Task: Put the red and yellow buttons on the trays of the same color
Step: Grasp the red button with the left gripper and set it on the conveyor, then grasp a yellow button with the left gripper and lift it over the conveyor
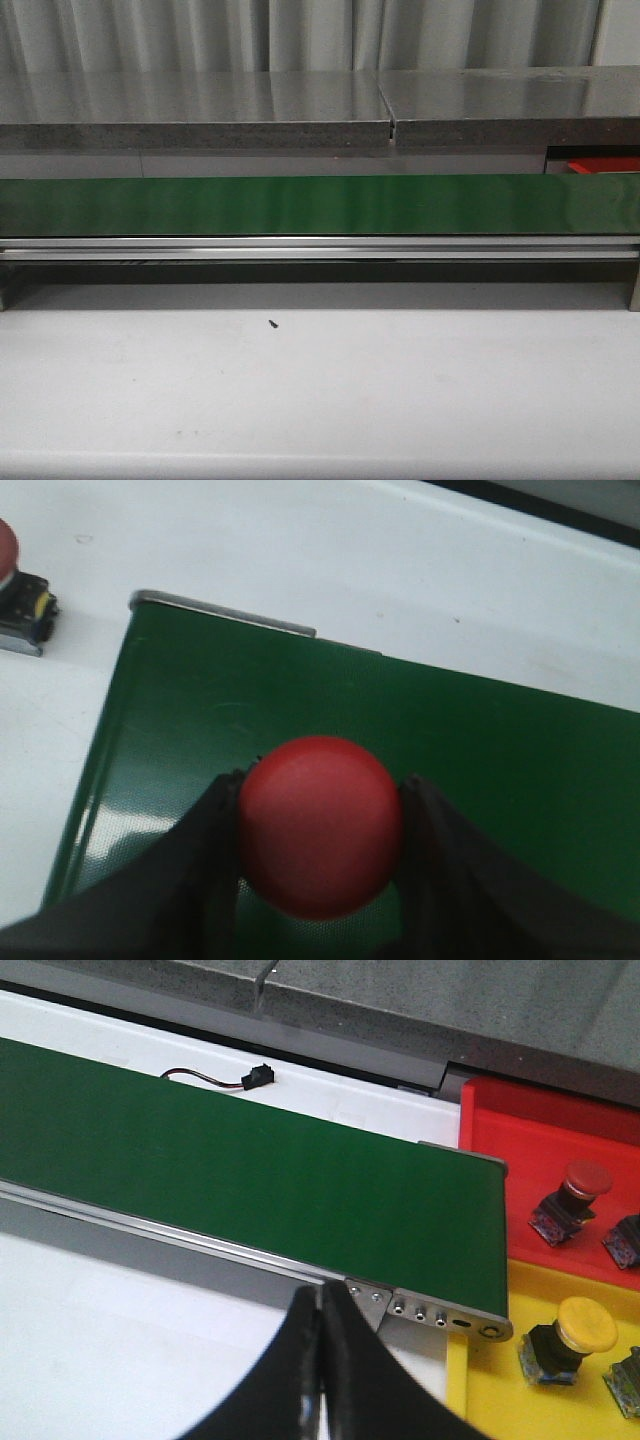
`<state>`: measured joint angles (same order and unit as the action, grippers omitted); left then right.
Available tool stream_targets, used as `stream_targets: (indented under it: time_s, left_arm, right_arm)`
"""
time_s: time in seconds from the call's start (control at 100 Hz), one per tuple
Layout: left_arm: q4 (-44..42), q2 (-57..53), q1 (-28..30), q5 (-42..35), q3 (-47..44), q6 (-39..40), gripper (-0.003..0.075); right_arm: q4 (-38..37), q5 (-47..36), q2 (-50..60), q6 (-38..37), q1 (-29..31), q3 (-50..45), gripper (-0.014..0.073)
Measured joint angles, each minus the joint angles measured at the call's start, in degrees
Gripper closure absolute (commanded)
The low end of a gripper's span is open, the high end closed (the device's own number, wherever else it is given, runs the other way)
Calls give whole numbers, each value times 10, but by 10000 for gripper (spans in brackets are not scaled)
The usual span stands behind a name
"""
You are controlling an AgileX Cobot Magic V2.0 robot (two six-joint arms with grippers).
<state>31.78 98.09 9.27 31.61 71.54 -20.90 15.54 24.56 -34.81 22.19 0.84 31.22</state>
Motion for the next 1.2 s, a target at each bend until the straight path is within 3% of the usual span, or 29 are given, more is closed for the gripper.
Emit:
stream_targets:
  time_s: [0.12,0.19,0.26,0.42,0.49,0.86,1.2]
  left_arm:
    - [0,0,-9,-9,-14,0,721]
    - [2,3,-9,-10,-15,-1,654]
    - [2,6,-9,-10,-15,-3,531]
    - [9,8,-9,-10,-15,-4,112]
    - [13,8,-9,-10,-15,-5,17]
    - [12,-32,7,18,33,-6,68]
    - [1,-15,154,41,64,-7,68]
  right_arm:
    - [0,0,0,0,0,0,659]
    - [0,0,0,0,0,0,659]
    - [0,0,0,0,0,0,659]
    - [0,0,0,0,0,0,659]
    - [0,0,0,0,0,0,659]
    - [0,0,0,1,0,0,659]
    - [0,0,0,1,0,0,659]
